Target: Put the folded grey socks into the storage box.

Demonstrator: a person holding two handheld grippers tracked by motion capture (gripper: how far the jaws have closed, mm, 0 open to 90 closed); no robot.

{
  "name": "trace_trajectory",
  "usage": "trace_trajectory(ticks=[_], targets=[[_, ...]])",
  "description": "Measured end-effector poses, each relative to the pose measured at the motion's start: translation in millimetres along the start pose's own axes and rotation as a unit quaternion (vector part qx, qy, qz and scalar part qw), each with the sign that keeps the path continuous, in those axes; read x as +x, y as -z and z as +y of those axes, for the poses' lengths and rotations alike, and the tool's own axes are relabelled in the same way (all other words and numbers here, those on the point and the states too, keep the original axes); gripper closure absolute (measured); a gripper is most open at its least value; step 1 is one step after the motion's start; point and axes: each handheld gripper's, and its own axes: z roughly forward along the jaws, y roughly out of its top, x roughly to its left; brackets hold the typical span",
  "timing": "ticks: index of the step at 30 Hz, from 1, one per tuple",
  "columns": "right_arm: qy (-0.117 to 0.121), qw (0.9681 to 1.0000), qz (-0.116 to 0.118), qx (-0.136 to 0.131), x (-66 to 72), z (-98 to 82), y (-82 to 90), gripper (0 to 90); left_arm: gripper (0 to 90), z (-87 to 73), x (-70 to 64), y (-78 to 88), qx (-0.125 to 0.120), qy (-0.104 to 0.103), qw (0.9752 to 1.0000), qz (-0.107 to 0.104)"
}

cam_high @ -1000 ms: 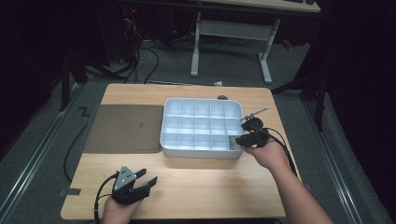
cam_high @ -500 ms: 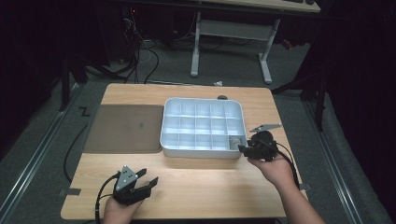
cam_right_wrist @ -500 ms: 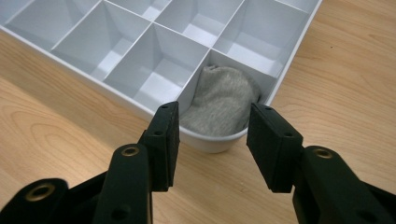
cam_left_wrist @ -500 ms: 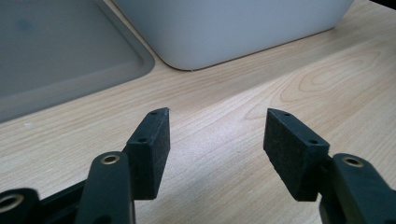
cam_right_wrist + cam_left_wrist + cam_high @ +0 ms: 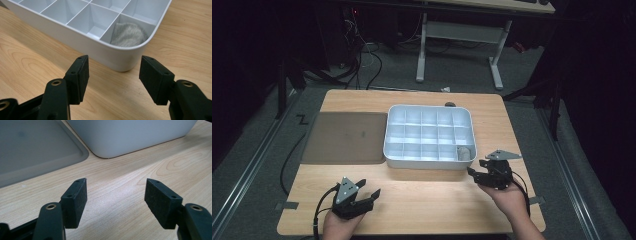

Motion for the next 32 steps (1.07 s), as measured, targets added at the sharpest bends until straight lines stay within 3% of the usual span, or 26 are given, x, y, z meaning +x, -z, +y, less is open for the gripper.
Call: trace_trajectory(ticks=[8,11,14,15,16,17,19,21,32], targets=[[0.006,0.9993,0.007,-0.037,13.6,-31.0,-4.5,37.7,34.8,-2.0,-6.4,-2.6,0.007,-0.003,1.0000,-0.005],[0.004,0.9981,0.009,-0.061,24.6,-48.7,-4.9,36.4,34.8,-2.0,-10.5,-2.1,0.007,-0.010,0.9999,-0.003],[-0.007,0.9959,0.007,-0.090,35.9,-66.8,-2.0,38.6,34.8,-1.9,-12.8,-2.4,0.007,-0.009,0.9999,-0.008],[-0.017,0.9937,-0.006,-0.110,38.7,-74.6,-0.7,40.9,34.8,-1.7,-13.1,-2.7,0.008,-0.009,0.9999,-0.010],[-0.017,0.9937,-0.006,-0.110,38.7,-74.6,-0.7,40.9,34.8,-1.7,-13.1,-2.7,0.008,-0.009,0.9999,-0.010],[0.001,0.9965,0.004,-0.083,41.6,-80.3,-0.7,36.9,34.8,-2.0,-13.9,-3.8,0.009,-0.011,0.9998,-0.013],[0.004,0.9961,-0.004,-0.088,42.0,-82.6,0.7,37.5,34.8,-2.3,-14.3,-4.7,0.012,-0.013,0.9998,-0.014],[-0.015,0.9953,0.005,-0.095,39.4,-86.5,2.0,37.0,34.8,-2.4,-14.5,-6.7,0.015,-0.011,0.9997,-0.015],[-0.017,0.9961,-0.005,-0.087,35.7,-89.4,-1.4,36.6,34.7,-2.0,-11.3,-4.0,0.012,-0.012,0.9996,-0.021]])
